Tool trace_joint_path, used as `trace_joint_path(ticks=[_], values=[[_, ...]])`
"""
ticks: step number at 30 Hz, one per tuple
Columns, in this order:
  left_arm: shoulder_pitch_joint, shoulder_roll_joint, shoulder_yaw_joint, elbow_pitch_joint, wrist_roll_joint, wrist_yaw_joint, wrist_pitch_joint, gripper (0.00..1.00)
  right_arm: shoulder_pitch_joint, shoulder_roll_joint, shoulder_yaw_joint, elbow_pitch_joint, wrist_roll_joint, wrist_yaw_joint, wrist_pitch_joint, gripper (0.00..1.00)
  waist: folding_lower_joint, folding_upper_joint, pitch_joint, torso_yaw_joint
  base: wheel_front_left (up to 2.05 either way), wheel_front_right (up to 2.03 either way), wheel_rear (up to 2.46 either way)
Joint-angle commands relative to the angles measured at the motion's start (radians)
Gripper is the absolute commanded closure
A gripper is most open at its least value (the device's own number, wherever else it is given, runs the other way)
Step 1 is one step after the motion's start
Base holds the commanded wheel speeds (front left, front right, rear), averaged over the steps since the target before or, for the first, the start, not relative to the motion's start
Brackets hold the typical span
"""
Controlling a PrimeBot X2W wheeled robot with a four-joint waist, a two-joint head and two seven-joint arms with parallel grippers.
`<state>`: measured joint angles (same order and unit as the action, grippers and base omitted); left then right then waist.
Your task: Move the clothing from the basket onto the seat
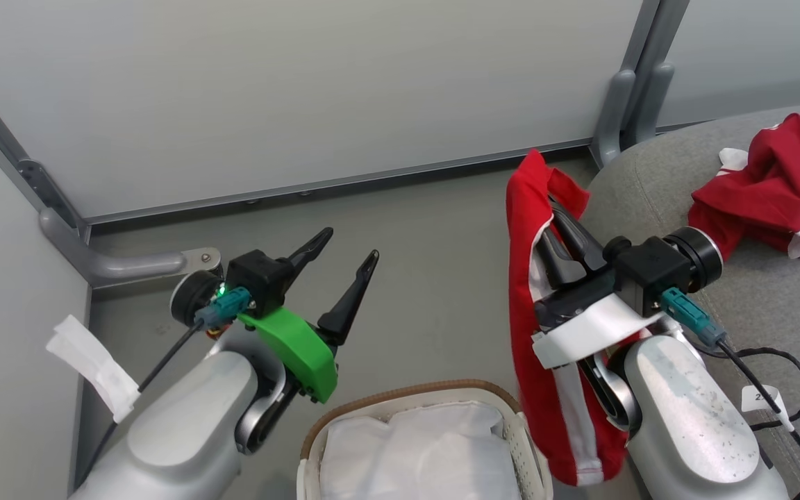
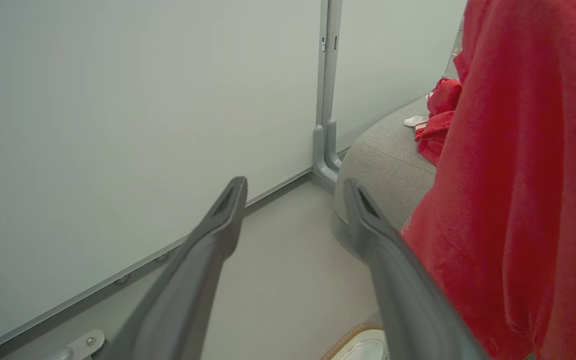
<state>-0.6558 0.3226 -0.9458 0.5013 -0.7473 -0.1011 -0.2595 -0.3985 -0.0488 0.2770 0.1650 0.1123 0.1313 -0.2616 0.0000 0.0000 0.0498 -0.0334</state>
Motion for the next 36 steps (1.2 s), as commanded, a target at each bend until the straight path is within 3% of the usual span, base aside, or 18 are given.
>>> trace_joint_path(ticks=[1,11,18,25,36], values=[[0.031,-0.016,0.023,-0.007,0.001,0.002,-0.006,0.0,-0.006,-0.003,-0.006,-0.007,-0.009,-0.001,-0.005,1.0,0.0,0.0,0.003,-0.002,0.0,0.0,0.0],[0.217,-0.134,0.163,-0.069,0.12,-0.018,-0.005,0.0,-0.005,-0.003,-0.051,-0.009,-0.039,-0.001,-0.005,1.0,0.0,0.0,0.014,-0.023,0.0,0.0,0.0],[0.259,-0.167,0.23,-0.09,0.207,-0.029,-0.005,0.0,-0.018,-0.003,-0.091,0.001,-0.048,-0.001,-0.005,1.0,0.0,0.0,0.024,-0.059,0.0,0.0,0.0],[0.266,-0.186,0.289,-0.13,0.255,-0.03,-0.005,0.0,-0.076,-0.003,-0.094,-0.001,-0.068,-0.001,-0.005,1.0,0.0,0.0,0.069,-0.17,0.0,0.0,0.0],[0.233,-0.177,0.281,-0.161,0.281,-0.03,-0.005,0.0,-0.108,-0.003,-0.119,-0.02,-0.064,-0.001,-0.005,1.0,0.0,0.0,0.15,-0.377,0.0,0.0,0.0]])
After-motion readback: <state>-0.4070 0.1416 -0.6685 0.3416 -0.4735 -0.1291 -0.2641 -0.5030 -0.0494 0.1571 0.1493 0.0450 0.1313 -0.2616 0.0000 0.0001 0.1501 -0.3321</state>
